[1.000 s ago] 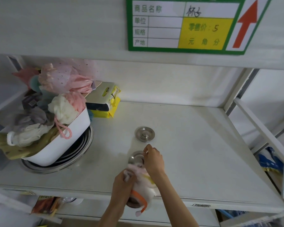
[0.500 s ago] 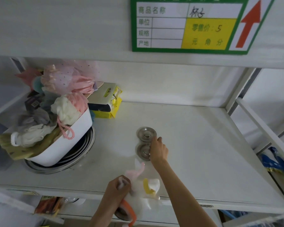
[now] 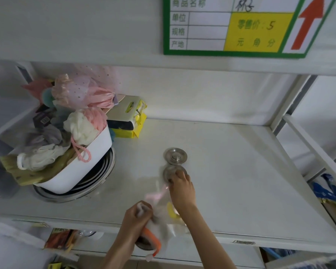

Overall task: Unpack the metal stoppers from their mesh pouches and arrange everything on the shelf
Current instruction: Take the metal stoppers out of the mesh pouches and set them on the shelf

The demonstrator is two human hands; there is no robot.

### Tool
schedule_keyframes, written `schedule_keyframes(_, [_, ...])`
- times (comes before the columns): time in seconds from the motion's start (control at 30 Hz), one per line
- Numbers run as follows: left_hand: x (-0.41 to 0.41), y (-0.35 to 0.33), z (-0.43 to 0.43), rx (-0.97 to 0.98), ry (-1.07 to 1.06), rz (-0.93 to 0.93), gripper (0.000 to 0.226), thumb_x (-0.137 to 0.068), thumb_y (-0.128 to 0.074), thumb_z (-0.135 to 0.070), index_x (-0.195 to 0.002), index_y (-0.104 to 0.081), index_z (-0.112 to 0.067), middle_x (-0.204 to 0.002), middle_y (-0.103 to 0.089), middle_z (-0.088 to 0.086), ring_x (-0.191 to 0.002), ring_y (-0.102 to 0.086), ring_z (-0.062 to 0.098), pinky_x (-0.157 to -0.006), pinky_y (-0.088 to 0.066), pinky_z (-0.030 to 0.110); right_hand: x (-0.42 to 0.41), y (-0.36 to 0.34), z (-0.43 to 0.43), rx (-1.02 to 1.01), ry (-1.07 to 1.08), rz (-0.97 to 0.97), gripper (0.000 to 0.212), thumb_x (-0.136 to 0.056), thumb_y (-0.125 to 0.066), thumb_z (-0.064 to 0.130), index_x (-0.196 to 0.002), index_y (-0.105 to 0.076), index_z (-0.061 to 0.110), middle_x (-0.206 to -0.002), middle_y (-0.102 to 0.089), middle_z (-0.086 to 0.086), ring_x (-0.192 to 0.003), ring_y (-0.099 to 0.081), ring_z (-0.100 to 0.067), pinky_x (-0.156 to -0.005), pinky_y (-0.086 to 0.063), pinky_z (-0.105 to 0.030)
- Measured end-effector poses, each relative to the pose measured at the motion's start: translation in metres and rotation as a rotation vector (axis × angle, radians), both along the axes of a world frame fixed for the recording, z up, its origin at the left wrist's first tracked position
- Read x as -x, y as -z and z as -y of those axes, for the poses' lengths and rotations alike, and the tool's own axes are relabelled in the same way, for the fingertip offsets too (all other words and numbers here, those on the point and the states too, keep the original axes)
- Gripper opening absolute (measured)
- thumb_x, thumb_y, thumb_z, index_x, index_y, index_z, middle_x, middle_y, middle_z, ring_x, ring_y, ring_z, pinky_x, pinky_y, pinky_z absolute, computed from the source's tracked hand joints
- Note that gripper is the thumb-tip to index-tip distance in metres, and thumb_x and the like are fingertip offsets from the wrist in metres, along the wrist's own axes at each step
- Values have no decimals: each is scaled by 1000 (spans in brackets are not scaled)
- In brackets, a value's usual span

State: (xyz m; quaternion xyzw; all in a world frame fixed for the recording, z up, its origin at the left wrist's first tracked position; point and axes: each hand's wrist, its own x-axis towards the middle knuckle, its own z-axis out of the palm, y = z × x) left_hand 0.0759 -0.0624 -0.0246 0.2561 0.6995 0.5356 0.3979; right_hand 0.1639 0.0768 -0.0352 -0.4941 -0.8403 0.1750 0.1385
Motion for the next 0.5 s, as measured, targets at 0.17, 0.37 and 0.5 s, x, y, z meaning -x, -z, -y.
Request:
schedule_keyframes(0.17, [2,3,-7,29,-165,4,29,-80,-53,11,-57,-54,-6,-59,-62,0,-61,-54,21,-48,-46,19,-20,-29,24,-116,32,-58,24,-91,-52,12,-114,-58,13,-122,-54,-9,-102,-51,-29,-83,-47,-35])
schedule_keyframes(0.37, [1,4,-26,74,-285,-66,16,-81,-54,-15,-71,-60,-3,-74,-65,19,-72,-63,38,-66,-53,47,-46,-45,94,-262,-143,-87,31,-50,-80,15,-72,-60,23,-70,-60,5,-59,-58,-15,-46,-48,-22])
schedule_keyframes(0.5, [-5,3,-36,102,-301,-118,14,-72,-52,-21,-71,-60,-9,-70,-62,11,-70,-60,32,-71,-53,49,-46,-36,115,-261,-238,-30,39,-32,-71,20,-68,-58,26,-67,-59,7,-55,-56,-13,-43,-45,-19])
